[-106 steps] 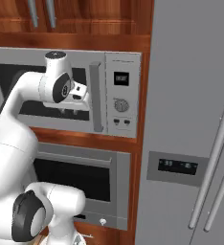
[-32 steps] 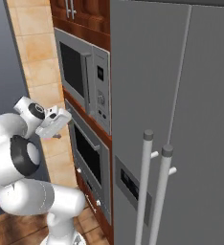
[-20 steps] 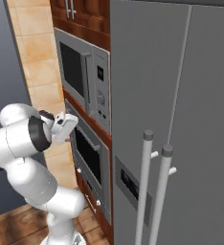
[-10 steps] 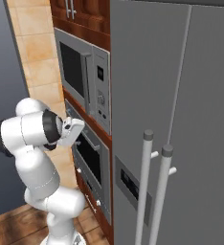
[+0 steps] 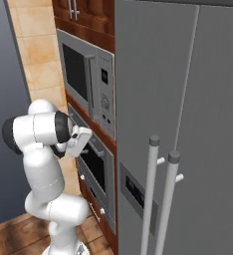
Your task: Take the baked cake out of the oven and place it on the plate for cooling. Then close the oven door.
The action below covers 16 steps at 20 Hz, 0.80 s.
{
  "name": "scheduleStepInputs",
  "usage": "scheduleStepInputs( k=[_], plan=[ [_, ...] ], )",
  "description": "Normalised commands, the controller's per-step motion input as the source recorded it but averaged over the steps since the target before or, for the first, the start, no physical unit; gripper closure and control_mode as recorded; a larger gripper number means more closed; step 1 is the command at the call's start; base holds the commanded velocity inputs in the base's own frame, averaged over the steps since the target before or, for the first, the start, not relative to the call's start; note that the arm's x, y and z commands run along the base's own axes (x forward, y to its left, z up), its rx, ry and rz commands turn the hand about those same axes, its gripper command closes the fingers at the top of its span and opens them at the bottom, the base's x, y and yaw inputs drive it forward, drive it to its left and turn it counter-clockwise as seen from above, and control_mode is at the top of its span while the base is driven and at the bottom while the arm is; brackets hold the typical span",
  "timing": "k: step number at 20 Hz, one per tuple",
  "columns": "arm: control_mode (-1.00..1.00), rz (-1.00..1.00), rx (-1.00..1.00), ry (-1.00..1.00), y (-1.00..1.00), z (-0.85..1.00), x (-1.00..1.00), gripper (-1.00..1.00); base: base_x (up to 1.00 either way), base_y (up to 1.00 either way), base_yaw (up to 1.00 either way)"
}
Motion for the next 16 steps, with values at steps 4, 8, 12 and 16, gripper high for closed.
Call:
scheduleStepInputs(
  k=[4,8,12,16],
  plan=[
    [-1.0,0.0,0.0,0.01,-0.01,-0.29,0.12,1.0,0.0,0.0,0.0],
    [-1.0,0.02,0.01,0.11,0.0,-0.37,0.06,1.0,0.0,0.0,0.0],
    [-1.0,0.06,0.03,0.14,0.13,-0.52,-0.03,1.0,0.0,0.0,0.0],
    [-1.0,0.08,0.02,0.19,0.64,-0.6,-0.38,1.0,0.0,0.0,0.0]
  ],
)
